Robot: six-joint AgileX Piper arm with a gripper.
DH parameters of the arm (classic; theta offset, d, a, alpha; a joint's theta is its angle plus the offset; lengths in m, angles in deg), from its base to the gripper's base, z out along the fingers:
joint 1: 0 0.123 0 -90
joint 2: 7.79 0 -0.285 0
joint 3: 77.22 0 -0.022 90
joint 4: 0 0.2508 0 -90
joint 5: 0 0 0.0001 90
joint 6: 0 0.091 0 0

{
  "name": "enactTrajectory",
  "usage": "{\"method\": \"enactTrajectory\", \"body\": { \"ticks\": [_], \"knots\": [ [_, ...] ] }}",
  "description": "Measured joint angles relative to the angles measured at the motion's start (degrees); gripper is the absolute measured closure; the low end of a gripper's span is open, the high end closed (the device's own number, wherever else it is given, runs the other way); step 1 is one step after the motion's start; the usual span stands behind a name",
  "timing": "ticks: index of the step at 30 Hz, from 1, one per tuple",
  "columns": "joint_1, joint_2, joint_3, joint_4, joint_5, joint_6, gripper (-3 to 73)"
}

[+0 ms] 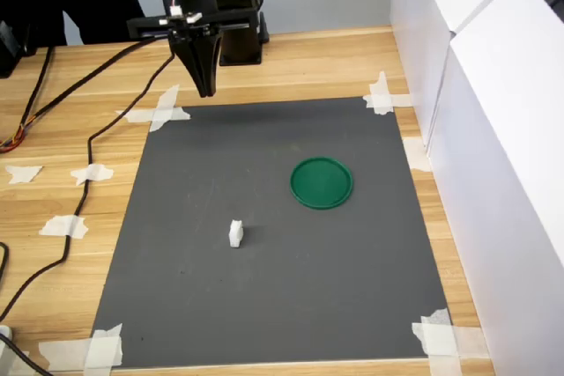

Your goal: Grasp a white terminal and put it on the green lid.

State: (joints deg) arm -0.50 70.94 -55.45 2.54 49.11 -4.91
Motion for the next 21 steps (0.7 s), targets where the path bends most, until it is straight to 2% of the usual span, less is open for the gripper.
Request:
{"method": "enactTrajectory", "body": {
  "ticks": [6,14,18,21],
  "knots": [
    [0.00,8.23,-9.48,0.00,6.99,-0.46,71.1],
    [0.00,16.11,-16.86,0.07,9.97,-4.27,69.6],
    [0.00,19.24,-18.36,0.96,10.40,-8.16,62.5],
    [0.00,20.52,-18.48,2.73,10.46,-11.77,52.1]
  ]
}}
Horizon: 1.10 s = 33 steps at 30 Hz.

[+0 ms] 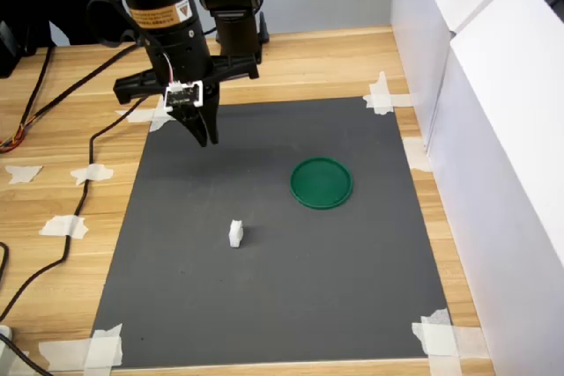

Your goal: Grasp a white terminal and put it on the green lid.

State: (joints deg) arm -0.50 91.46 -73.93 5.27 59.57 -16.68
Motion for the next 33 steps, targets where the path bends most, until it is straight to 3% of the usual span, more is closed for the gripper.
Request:
{"method": "enactTrajectory", "body": {
  "ticks": [8,11,24,33],
  "knots": [
    [0.00,2.00,-0.11,1.76,-0.01,-3.90,16.7],
    [0.00,2.53,-0.11,1.83,-0.13,-5.29,9.8],
    [0.00,8.53,-4.43,4.70,-2.10,-7.94,9.8],
    [0.00,15.13,-11.15,4.82,-1.07,-8.25,10.0]
  ]
}}
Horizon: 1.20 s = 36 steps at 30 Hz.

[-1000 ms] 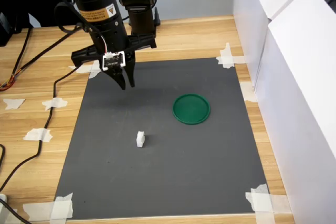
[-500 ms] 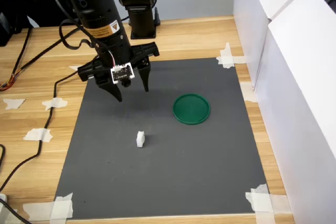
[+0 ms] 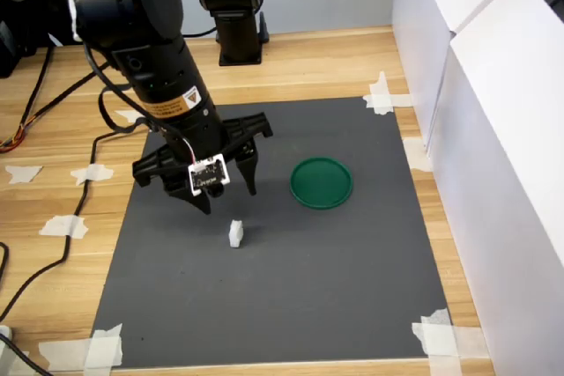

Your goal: Grasp a white terminal and put it on the green lid.

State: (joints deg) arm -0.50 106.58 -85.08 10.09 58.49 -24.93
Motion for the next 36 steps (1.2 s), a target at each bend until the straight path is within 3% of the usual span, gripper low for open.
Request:
{"method": "enactTrajectory", "body": {
  "ticks": [5,15,36],
  "knots": [
    [0.24,0.71,-0.68,-0.30,0.13,-0.02,10.3],
    [5.72,1.01,-0.68,-1.12,1.17,0.51,10.9],
    [6.19,6.06,-0.68,0.13,-0.17,1.08,11.6]
  ]
}}
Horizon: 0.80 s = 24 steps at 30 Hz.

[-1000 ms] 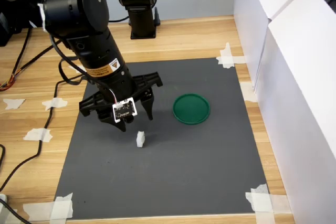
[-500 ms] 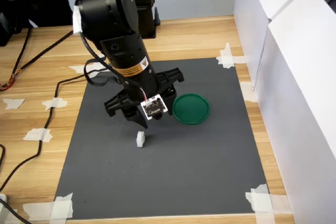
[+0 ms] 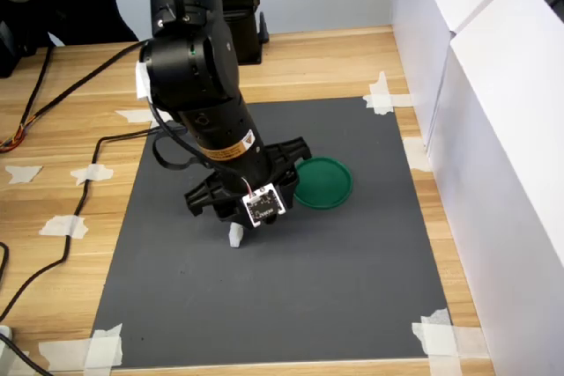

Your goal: Grasp a white terminal and put it on the green lid.

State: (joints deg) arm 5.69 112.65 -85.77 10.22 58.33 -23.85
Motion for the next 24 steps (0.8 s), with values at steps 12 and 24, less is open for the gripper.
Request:
{"method": "enactTrajectory", "body": {
  "ticks": [12,24],
  "knots": [
    [-0.24,-1.59,-1.89,-0.34,2.24,1.39,11.7],
    [-4.62,-1.67,-2.25,-3.23,3.66,2.18,11.7]
  ]
}}
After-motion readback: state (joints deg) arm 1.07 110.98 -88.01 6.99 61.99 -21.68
